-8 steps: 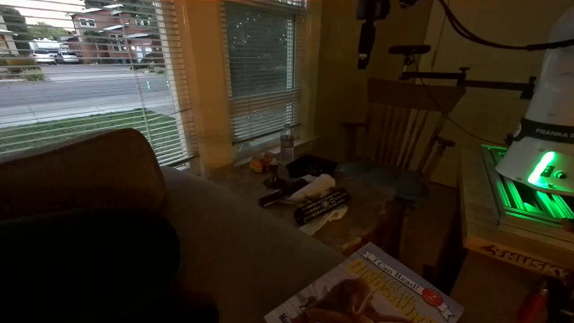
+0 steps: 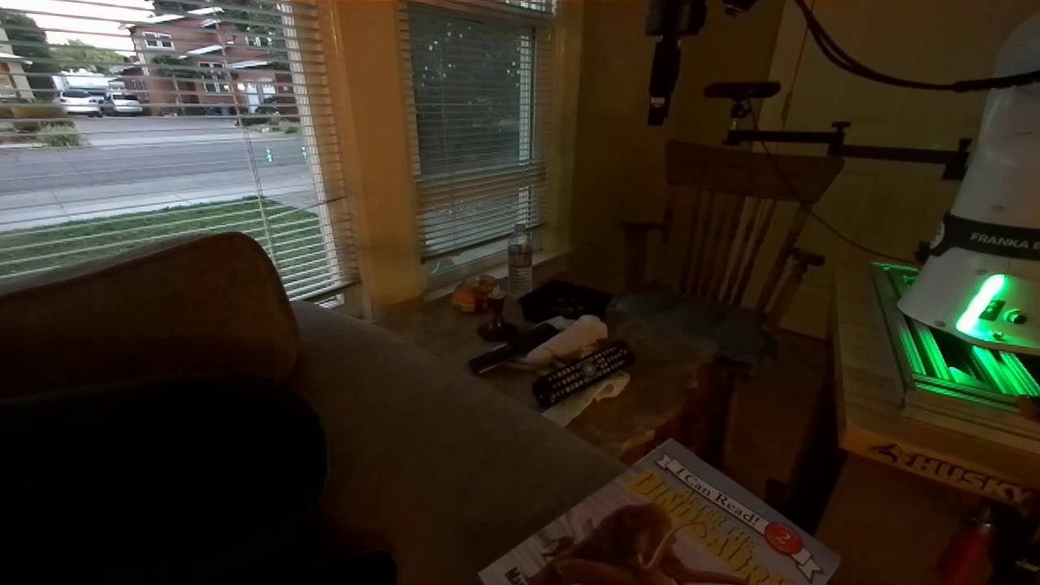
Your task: Put the black object into the toy car
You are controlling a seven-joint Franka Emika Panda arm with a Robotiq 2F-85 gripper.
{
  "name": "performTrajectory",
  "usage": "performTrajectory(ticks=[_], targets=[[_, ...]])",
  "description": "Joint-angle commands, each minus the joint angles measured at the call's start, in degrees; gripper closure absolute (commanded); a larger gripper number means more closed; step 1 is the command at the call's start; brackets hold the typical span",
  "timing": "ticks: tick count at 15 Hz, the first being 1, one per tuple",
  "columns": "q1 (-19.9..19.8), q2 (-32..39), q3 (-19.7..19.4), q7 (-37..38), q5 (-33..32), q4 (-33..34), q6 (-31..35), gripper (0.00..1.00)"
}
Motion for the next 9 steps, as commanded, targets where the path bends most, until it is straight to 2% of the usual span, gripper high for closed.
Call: performTrajectory(ticks=[1, 6, 9], targets=[[0.93, 0.05, -0.88, 0.28, -0.35, 0.09, -0.15, 0.00], [-0.77, 8.28, -2.64, 0.85, -1.18, 1.36, 7.46, 0.00], [-1.74, 14.20, -4.57, 1.75, -0.84, 2.03, 15.64, 0.00]])
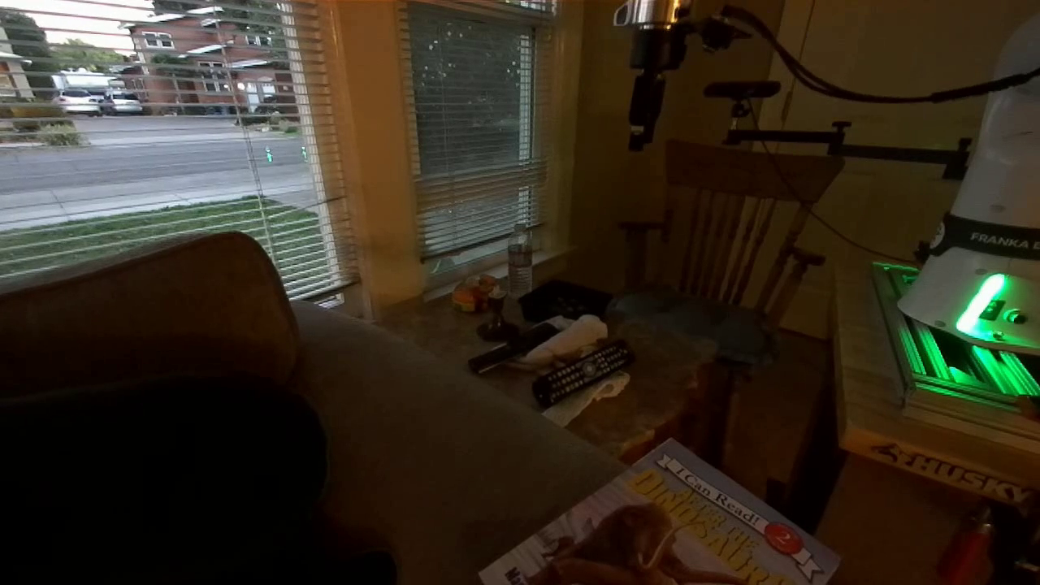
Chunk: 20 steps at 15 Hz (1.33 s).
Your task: Put the black object into the toy car
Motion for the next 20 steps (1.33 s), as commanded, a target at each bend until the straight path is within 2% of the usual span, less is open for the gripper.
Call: performTrajectory(ticks=[1, 4, 11, 13, 15, 16, 20], targets=[[-1.21, 8.71, -2.01, 2.32, -1.00, 2.10, 10.04, 0.00], [-2.48, 15.27, -4.02, 6.64, -3.14, 2.94, 18.89, 0.00], [-1.14, 31.48, -10.32, 4.48, -0.91, 6.85, 40.64, 0.00], [0.17, 35.29, -12.17, 4.78, 0.26, 8.43, 42.59, 0.00], [1.83, 37.93, -14.19, 5.06, 0.87, 10.05, 40.29, 0.00], [-0.06, 34.83, -12.66, 2.73, 1.02, 7.43, 40.83, 0.00], [0.77, 37.70, -13.58, 2.97, 1.02, 9.29, 40.80, 0.00]])
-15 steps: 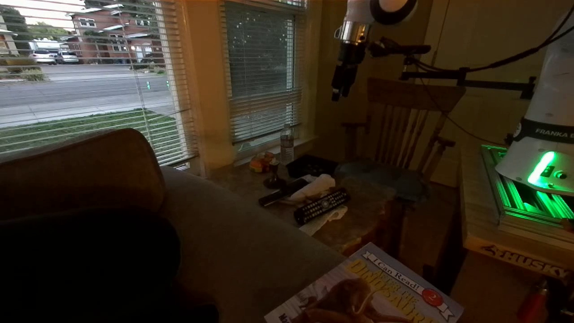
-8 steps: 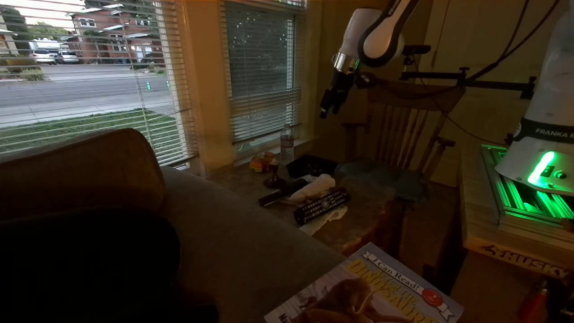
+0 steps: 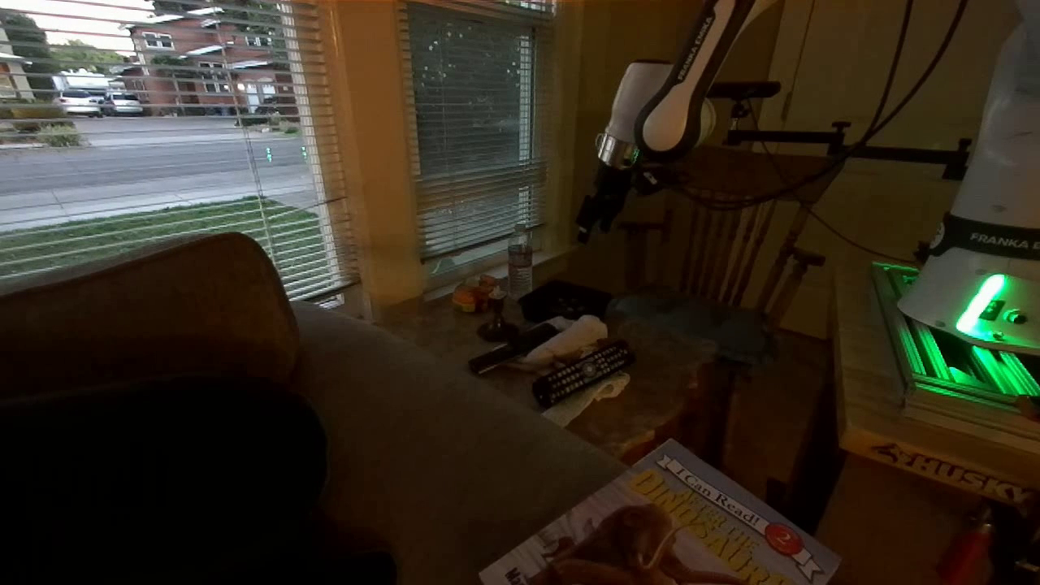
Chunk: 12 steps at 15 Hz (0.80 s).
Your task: Put the black object into the toy car
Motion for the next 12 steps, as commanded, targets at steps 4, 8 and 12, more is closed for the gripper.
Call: performTrajectory(ticks=[4, 8, 12], targets=[[-0.30, 1.33, 0.38, -1.02, 1.71, 1.37, -0.26, 0.00], [-6.94, 7.63, 7.75, -2.47, 5.40, 5.53, 1.43, 0.00], [-9.98, 13.46, 10.41, -3.20, 6.35, 10.81, -0.58, 0.00]])
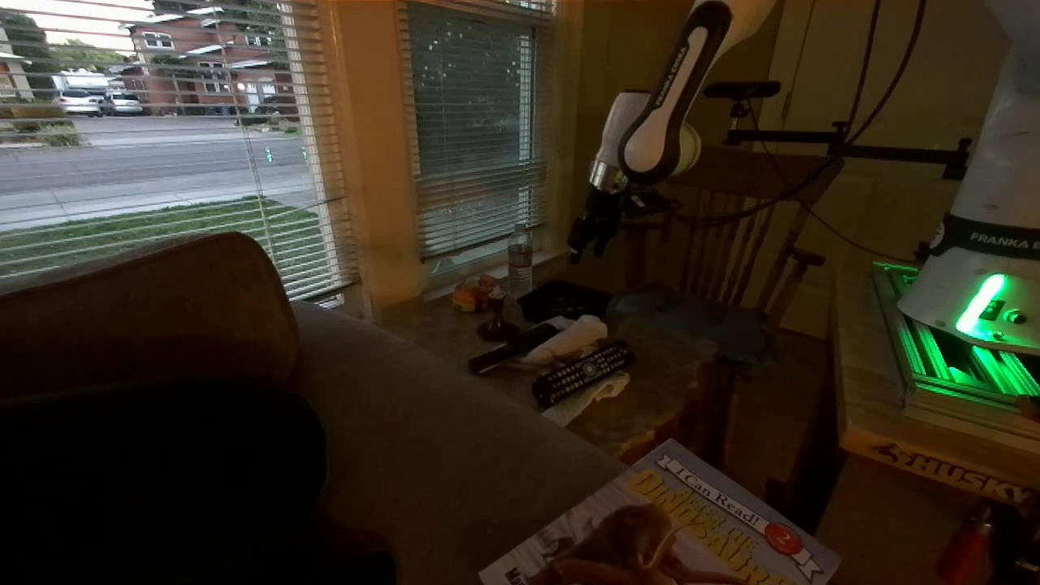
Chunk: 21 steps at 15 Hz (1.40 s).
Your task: Put the black object into the toy car
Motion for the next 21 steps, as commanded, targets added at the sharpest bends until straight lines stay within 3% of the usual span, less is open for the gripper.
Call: performTrajectory(ticks=[1, 8, 21], targets=[[-2.15, 6.33, 1.76, -2.62, 1.89, 6.17, -0.99, 0.00], [-2.09, 13.39, 0.76, -4.73, 0.85, 12.53, -3.44, 0.00], [-2.88, 20.76, 2.43, -9.13, 0.25, 19.06, -5.02, 0.01]])
